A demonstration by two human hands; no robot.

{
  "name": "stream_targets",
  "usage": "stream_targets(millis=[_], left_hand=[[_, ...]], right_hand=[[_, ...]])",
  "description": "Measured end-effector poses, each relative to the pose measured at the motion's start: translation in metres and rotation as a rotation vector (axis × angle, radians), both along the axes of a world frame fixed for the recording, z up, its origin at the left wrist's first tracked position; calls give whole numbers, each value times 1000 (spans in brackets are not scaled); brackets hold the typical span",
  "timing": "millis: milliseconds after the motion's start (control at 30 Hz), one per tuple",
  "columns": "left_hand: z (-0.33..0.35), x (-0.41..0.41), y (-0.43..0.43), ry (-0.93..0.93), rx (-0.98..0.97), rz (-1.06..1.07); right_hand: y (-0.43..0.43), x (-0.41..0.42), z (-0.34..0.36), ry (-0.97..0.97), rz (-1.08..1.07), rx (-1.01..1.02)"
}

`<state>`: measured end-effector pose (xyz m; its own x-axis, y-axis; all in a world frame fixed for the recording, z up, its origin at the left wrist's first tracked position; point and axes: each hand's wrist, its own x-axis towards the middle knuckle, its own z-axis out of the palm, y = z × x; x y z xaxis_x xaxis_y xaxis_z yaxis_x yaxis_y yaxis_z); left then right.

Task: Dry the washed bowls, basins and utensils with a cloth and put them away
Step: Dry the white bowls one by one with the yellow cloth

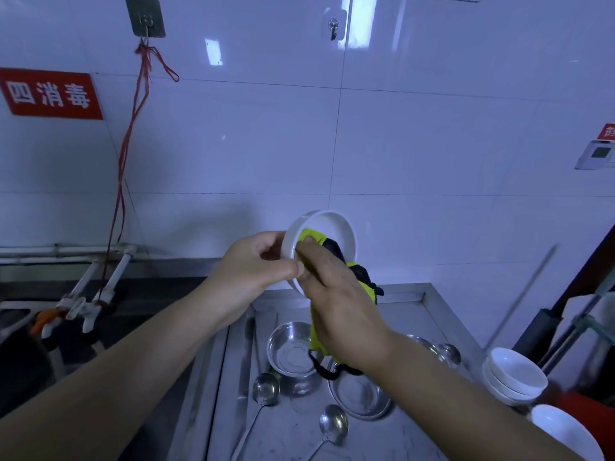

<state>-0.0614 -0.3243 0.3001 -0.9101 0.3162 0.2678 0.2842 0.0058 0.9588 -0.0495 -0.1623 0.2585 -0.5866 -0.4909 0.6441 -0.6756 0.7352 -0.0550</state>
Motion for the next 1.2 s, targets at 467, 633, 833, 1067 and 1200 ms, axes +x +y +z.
stream_targets(millis=[467, 633, 833, 1067, 1200], left_hand=[[29, -7, -26, 107, -667, -106], [26, 1, -28, 1079, -1276, 224], [-1, 9, -20, 1580, -1371, -30], [-14, 6, -30, 1044, -1156, 93], [-19, 9, -18, 161, -390, 121]], right_hand=[[51, -13, -19, 454, 160, 323], [55, -15, -24, 336, 135, 319], [50, -19, -28, 270, 150, 254], [60, -13, -22, 268, 146, -29], [44, -8, -22, 97, 73, -332]])
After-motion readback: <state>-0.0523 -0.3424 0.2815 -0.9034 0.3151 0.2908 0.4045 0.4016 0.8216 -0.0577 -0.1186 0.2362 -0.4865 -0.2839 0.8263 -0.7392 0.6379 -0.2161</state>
